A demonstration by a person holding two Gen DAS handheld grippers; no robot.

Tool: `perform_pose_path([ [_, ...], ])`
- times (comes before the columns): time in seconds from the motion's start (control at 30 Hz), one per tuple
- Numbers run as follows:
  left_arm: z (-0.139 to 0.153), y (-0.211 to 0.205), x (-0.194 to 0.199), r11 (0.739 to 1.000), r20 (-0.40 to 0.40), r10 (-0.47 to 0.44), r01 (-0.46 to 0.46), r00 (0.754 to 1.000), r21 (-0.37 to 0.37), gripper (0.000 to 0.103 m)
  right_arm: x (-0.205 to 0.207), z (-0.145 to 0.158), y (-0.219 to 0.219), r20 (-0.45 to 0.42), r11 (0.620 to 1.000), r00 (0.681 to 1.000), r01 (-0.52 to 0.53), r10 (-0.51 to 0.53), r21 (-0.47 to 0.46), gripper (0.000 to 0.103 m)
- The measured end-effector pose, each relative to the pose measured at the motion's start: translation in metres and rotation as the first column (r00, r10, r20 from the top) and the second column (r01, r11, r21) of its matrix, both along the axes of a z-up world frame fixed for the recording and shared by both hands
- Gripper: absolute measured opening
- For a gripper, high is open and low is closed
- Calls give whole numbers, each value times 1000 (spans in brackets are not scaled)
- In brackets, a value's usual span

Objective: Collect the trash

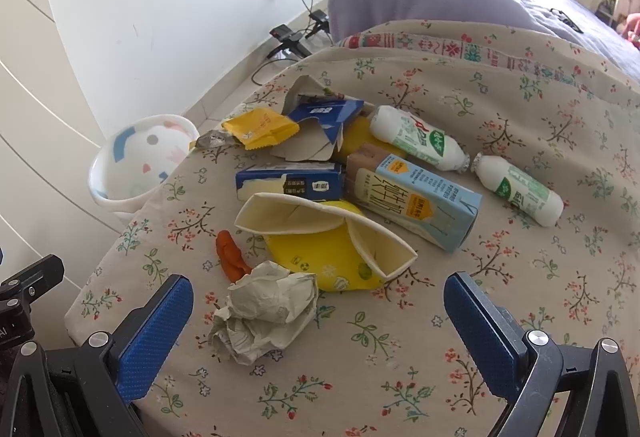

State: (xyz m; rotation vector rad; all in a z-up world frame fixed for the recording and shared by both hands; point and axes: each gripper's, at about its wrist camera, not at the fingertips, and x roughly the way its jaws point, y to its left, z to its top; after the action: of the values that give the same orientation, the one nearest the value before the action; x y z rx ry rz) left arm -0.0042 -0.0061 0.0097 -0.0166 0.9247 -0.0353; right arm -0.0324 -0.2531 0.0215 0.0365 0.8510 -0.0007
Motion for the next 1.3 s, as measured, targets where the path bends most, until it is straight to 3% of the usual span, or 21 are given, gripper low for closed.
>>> perform_pose_path([
  [1.3, 3, -3, -1, 1000, 10, -5, 5, 1000, -7, 103, 1, 2, -1, 3, 999, 1000, 21, -22, 25, 103],
])
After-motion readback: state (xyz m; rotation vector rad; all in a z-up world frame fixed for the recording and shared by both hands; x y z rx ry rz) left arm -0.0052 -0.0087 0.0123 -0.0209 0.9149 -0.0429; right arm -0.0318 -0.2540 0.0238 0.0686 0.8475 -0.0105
